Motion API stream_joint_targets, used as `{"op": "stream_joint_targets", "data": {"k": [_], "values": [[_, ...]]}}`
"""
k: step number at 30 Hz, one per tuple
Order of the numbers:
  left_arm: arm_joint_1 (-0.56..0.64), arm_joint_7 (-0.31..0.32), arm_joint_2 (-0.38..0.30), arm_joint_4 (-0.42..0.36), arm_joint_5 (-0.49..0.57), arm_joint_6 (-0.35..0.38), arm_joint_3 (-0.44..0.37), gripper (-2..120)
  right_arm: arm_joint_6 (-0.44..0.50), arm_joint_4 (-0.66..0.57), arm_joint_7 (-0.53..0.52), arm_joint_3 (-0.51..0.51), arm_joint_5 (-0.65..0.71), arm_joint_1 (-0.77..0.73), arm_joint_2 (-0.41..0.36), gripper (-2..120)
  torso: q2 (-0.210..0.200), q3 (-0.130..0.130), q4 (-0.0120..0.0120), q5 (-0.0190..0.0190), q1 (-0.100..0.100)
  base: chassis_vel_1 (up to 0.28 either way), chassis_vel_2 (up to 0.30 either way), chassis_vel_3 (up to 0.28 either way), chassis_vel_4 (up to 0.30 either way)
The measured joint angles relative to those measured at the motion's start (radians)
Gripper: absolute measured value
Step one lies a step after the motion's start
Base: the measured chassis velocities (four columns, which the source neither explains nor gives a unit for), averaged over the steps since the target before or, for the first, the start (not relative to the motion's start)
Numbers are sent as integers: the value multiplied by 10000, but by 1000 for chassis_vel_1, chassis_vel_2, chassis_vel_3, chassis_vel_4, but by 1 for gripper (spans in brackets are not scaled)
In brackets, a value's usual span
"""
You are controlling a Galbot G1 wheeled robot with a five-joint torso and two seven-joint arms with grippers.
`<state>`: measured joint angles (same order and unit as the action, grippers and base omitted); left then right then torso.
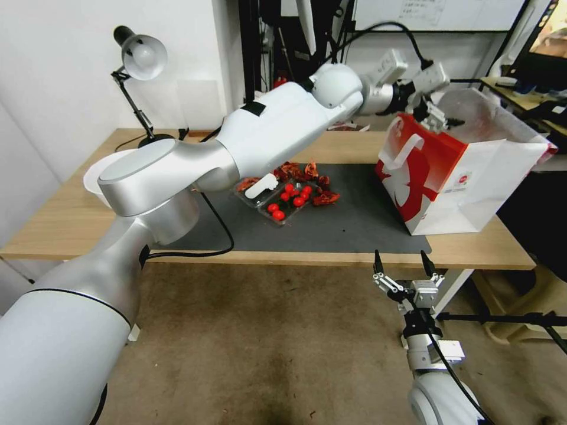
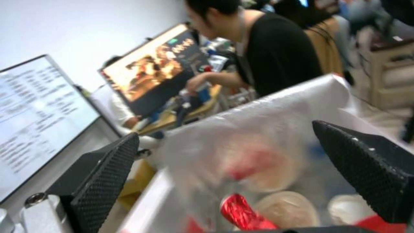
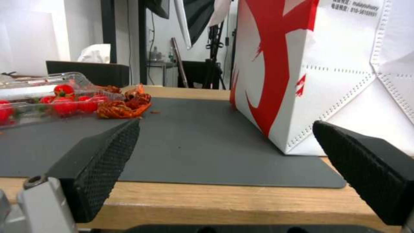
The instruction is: Pick up the trash from the table and place it into the takeout bag.
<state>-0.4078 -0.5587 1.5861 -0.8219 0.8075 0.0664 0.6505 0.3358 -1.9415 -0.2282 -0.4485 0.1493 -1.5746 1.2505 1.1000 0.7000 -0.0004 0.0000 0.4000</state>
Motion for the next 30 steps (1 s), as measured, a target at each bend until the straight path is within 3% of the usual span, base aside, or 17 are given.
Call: {"op": "stream_joint_targets", "data": {"k": [5,8,9,13,14,17,22,26,30], "values": [[185,196,-726,-276,199,29,-272,100,-6,0,-10,-5,15,16,-55,100,0,0,5,-2,0,0,0,0,0],[691,240,-1820,-788,210,15,-535,100,-35,-4,-31,-9,38,48,-118,100,0,0,5,-3,0,0,0,0,0],[691,240,-1820,-788,210,15,-535,100,-35,-4,-31,-9,38,48,-118,100,0,0,5,-3,0,0,0,0,0],[1534,244,-3124,-1263,-37,-79,-1019,100,-76,-13,-48,-20,46,59,-141,100,0,0,7,-6,0,0,0,0,0],[1534,244,-3124,-1263,-37,-79,-1019,100,-76,-13,-48,-20,46,59,-141,100,0,0,7,-6,0,0,0,0,0],[2204,392,-3998,-1388,-440,-108,-1464,100,-100,-24,-51,-17,47,62,-154,100,0,0,6,-6,0,0,0,0,0],[2783,700,-4553,-1346,-847,-110,-1865,100,-105,-29,-51,1,47,60,-159,100,0,1,7,-6,1,0,0,0,0],[3365,1573,-5016,-1424,-1141,138,-2236,100,-112,-38,-51,6,46,60,-159,100,0,0,2,-3,0,0,0,0,0],[3714,1926,-5288,-1554,-1207,225,-2520,100,-114,-44,-51,11,41,56,-145,100,0,0,2,-2,0,0,0,0,0]]}}
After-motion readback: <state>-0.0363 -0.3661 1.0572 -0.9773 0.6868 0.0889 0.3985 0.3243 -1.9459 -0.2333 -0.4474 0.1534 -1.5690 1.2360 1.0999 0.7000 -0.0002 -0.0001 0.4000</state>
